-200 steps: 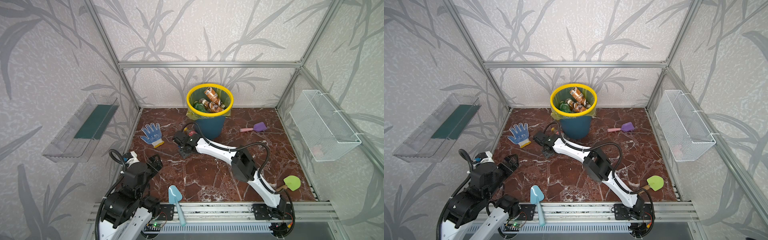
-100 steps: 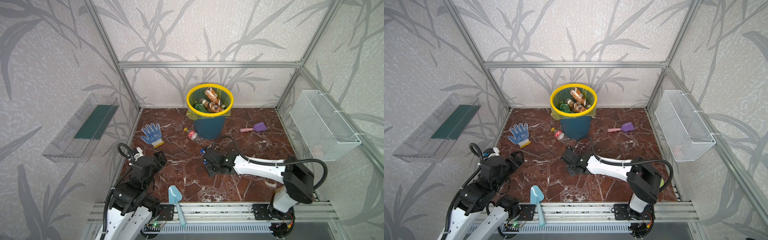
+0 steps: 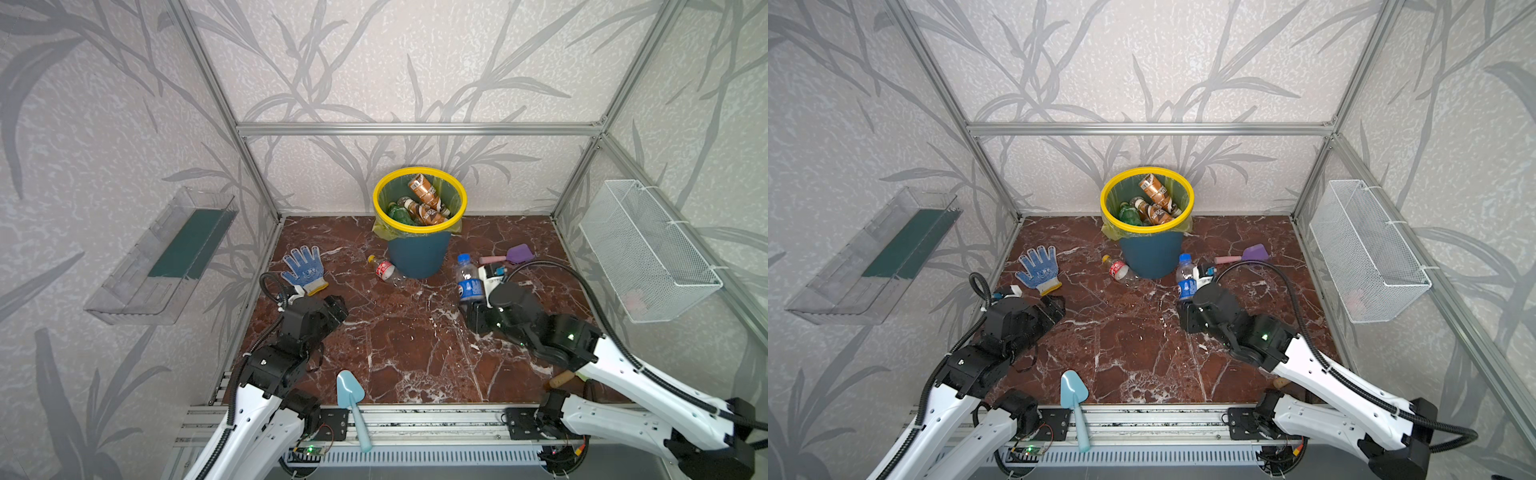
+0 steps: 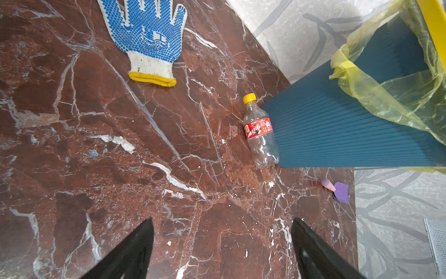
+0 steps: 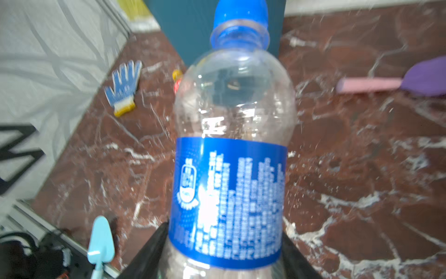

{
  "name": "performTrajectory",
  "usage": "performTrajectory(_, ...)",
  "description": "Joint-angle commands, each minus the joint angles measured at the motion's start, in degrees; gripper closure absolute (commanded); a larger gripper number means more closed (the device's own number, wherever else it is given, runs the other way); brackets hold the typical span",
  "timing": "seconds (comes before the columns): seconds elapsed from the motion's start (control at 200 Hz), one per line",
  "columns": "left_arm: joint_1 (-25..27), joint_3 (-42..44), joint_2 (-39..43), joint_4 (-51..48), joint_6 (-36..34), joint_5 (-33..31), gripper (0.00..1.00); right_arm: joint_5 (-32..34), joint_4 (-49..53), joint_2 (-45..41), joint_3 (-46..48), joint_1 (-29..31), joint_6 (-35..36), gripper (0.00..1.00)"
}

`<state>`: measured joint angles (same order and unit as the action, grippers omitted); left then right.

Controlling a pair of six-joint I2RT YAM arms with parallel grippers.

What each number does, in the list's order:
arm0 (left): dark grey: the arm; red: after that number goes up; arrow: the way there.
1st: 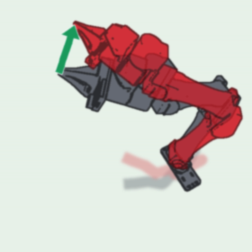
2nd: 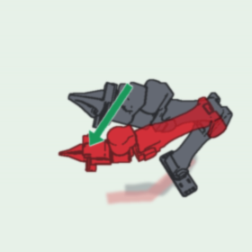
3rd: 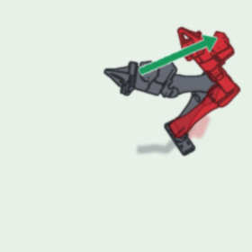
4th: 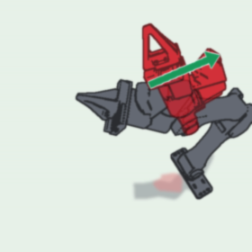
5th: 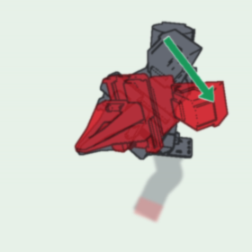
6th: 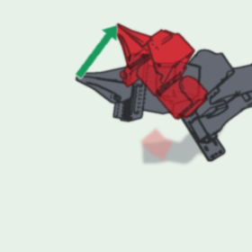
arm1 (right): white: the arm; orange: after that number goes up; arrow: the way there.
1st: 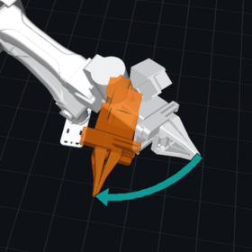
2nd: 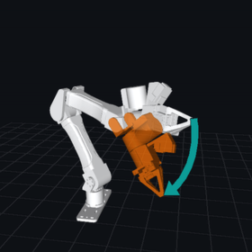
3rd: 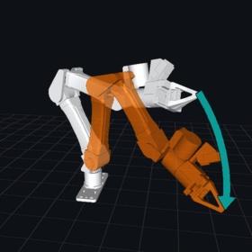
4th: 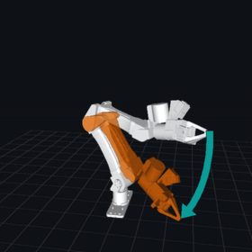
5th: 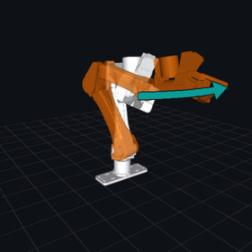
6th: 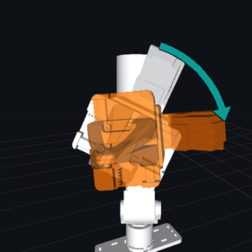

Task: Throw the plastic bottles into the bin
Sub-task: 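Lift the blue-label bottle over the bin and open the right gripper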

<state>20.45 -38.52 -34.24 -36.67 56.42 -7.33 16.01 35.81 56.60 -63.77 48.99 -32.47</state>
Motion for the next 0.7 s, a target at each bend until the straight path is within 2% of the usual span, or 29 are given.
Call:
performTrajectory(0.0, -0.25, -0.92, 0.16, 1.56, 0.67, -0.03, 0.12, -3.26, -1.84, 8.71, -18.14, -3.73, 9.62, 0.45)
performTrajectory(0.085, -0.24, -1.26, 0.15, 1.94, 1.03, -0.05, 0.12, -7.45, 0.00, 22.24, -37.01, -6.61, 13.02, 0.41)
performTrajectory(0.175, -0.23, -2.32, 0.56, 1.89, 1.12, -0.44, 0.12, -15.65, 7.06, 37.31, -56.86, -12.52, 9.61, 0.26)
performTrajectory(0.23, -0.28, -3.27, 1.19, 1.36, 0.75, -0.78, 0.11, -15.78, 12.26, 44.59, -67.40, -13.83, 8.66, 0.20)
performTrajectory(0.32, -0.23, -4.72, 3.27, -0.10, -0.43, -2.07, 0.08, -16.27, 19.08, 50.89, -81.35, -14.27, 7.79, 0.01)
performTrajectory(0.37, -0.24, -5.06, 4.72, -1.10, -1.26, -3.20, 0.07, -15.95, 20.78, 51.72, -85.32, -14.10, 7.36, 0.01)
performTrajectory(0.435, -0.23, -5.36, 6.35, -2.15, -2.44, -4.63, 0.06, -14.80, 20.67, 49.85, -84.88, -13.84, 7.57, 0.01)
performTrajectory(0.485, -0.23, -5.47, 7.21, -3.00, -3.05, -5.43, 0.06, -14.04, 18.70, 46.51, -79.76, -13.73, 7.61, 0.00)
performTrajectory(0.625, -0.22, -4.54, 7.87, -4.29, -3.20, -6.31, 0.05, -11.24, 4.49, 30.51, -51.57, -13.64, 5.67, 0.02)
performTrajectory(0.695, -0.28, -3.55, 7.67, -3.71, -2.75, -5.74, 0.05, -9.65, 2.68, 24.75, -41.60, -13.96, 4.92, 0.03)
